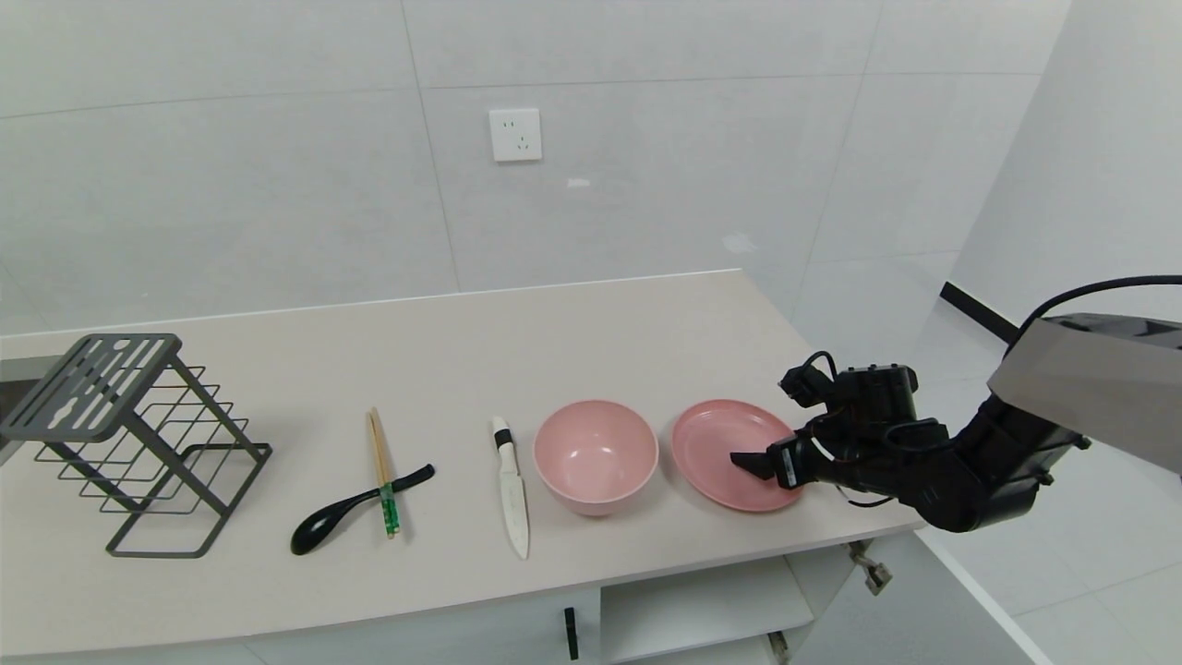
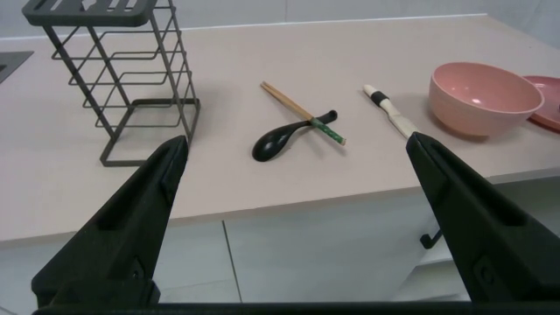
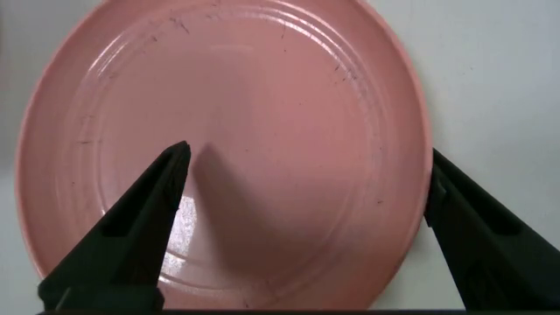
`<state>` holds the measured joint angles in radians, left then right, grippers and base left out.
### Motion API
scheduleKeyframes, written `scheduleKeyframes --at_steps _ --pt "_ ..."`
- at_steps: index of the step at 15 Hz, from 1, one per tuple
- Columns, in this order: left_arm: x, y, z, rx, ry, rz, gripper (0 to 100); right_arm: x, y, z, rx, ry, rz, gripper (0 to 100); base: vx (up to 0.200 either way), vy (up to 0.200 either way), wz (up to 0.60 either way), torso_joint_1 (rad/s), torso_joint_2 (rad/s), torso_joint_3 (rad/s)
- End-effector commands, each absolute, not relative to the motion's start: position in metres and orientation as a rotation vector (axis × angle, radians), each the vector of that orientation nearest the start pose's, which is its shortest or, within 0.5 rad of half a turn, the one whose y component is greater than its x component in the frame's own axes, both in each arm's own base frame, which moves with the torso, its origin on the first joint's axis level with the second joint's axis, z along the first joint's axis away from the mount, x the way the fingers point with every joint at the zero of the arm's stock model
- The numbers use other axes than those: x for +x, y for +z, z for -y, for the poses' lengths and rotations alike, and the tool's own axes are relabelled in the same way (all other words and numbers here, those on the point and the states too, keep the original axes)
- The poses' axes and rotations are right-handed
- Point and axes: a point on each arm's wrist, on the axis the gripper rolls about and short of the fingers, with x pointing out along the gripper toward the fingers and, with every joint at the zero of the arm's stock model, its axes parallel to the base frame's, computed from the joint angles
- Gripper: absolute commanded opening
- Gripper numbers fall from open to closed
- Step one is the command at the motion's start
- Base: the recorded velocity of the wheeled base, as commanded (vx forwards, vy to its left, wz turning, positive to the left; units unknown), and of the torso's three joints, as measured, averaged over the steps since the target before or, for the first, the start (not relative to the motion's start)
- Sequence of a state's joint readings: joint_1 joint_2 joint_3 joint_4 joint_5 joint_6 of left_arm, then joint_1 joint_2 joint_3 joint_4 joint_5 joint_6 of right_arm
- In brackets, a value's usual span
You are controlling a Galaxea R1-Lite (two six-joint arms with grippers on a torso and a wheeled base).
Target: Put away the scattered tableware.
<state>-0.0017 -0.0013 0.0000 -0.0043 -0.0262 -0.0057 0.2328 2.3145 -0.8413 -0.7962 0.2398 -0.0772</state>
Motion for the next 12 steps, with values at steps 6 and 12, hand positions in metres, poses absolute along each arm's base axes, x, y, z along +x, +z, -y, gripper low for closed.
scheduleKeyframes --at_steps 6,12 --pt "-0.0228 0.076 0.0006 -0.006 -0.028 0.005 100 0.3609 -0.0155 -0.0944 -0.053 0.441 -0.693 0 0.0 0.0 0.0 0.0 0.0 0.0" --pt "-0.0228 0.0763 0.0009 -0.012 -0.043 0.007 100 0.362 -0.0163 -0.0867 -0.051 0.378 -0.698 0 0.0 0.0 0.0 0.0 0.0 0.0"
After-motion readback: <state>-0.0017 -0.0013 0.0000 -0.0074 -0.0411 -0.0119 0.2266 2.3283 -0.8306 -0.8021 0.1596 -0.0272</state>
